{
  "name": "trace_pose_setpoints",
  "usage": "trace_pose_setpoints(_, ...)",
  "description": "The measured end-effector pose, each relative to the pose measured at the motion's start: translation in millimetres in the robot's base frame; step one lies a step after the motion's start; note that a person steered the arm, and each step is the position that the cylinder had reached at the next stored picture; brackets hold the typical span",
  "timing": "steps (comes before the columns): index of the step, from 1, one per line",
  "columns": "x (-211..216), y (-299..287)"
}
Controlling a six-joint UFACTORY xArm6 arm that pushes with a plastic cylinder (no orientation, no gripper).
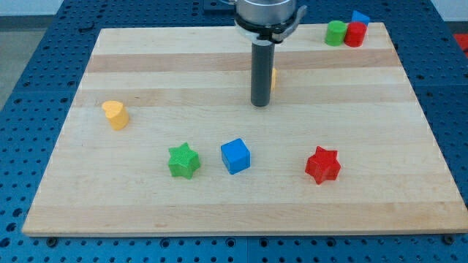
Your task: Slide the yellow hexagon towards the red circle
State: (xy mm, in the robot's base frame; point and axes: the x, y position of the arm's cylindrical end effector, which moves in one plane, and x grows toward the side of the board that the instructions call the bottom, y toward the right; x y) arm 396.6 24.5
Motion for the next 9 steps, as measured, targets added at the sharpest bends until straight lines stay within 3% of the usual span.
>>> trace_pose_setpoints(2,-55,0)
trace_pose_setpoints(5,-70,-21)
trace_pose_setpoints(9,-108,96)
